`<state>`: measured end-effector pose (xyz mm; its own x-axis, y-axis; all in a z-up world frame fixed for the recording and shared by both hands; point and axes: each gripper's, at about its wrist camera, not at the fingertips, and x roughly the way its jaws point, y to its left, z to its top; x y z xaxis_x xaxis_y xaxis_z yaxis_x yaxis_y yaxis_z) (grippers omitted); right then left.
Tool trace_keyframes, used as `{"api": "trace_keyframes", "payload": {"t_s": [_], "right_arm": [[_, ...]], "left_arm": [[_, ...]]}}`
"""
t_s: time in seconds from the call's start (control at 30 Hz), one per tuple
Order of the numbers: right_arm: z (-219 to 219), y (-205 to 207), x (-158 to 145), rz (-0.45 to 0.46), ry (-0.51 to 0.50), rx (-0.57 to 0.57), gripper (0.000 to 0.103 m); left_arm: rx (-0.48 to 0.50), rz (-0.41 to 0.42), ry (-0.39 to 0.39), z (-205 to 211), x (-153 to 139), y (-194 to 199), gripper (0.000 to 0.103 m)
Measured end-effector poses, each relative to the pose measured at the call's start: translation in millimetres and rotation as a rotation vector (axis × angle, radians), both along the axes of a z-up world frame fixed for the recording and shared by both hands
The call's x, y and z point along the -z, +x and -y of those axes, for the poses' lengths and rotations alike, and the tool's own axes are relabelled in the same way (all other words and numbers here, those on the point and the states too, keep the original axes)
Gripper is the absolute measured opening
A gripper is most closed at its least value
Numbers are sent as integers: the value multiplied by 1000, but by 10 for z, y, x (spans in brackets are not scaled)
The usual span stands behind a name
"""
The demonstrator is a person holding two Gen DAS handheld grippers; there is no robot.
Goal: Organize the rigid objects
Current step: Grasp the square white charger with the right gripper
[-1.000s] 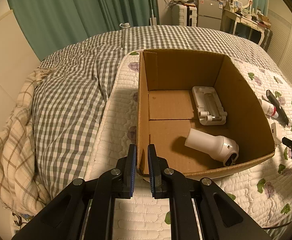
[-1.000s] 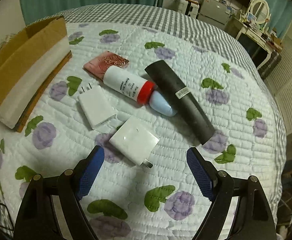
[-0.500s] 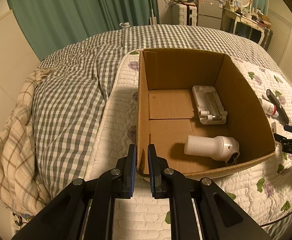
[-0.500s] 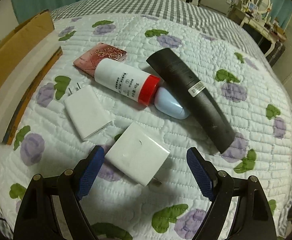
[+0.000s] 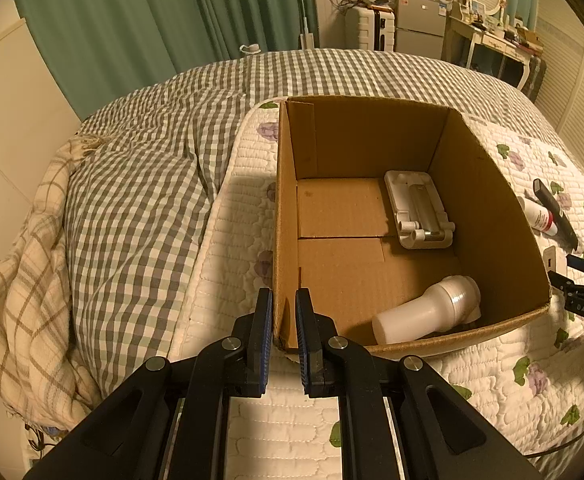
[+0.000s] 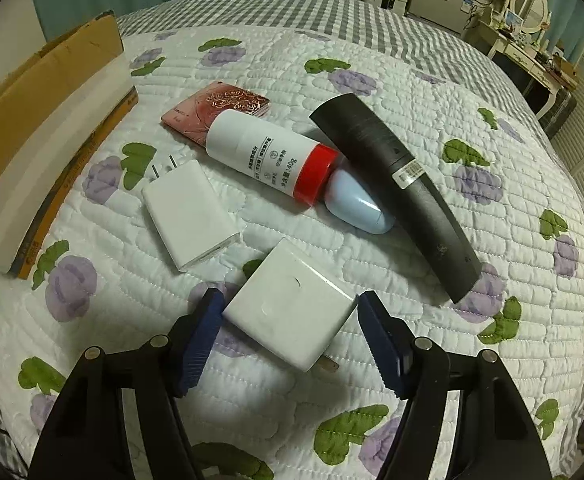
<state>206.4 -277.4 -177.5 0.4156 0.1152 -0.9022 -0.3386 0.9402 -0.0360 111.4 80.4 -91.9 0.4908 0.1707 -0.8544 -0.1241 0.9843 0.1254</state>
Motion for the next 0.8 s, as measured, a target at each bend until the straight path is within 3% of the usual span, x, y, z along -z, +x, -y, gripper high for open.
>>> {"api": "trace_keyframes", "payload": {"t_s": [0.1, 0.2, 0.27, 0.3, 0.4, 0.5, 0.53, 0.67, 0.8], "right_arm": [[12, -51, -56, 24, -8, 9, 68], [22, -93, -136, 41, -3, 16, 53], [32, -111, -208, 57, 6, 16, 22], [28, -114, -243, 57, 24, 7, 16], [14, -101, -229, 43, 19, 10, 19], [60, -58, -135, 0, 22, 35, 48], [88, -44, -109, -7, 18, 54, 53], [195, 17, -38, -51, 81, 83, 55], [174, 50, 37, -67, 67, 85, 59]], "left_arm": [[-2, 1, -5, -6, 3, -6, 11], [-2, 1, -3, -13, 8, -18, 11], [5, 0, 7, -12, 16, -22, 11], [6, -1, 10, -11, 19, -28, 11], [8, 0, 9, -3, 12, -26, 11], [12, 2, 3, 7, -3, -28, 11], [13, 3, 0, 7, -5, -28, 11], [16, 5, -5, 6, -10, -28, 11], [17, 5, -7, 7, -6, -32, 11]]}}
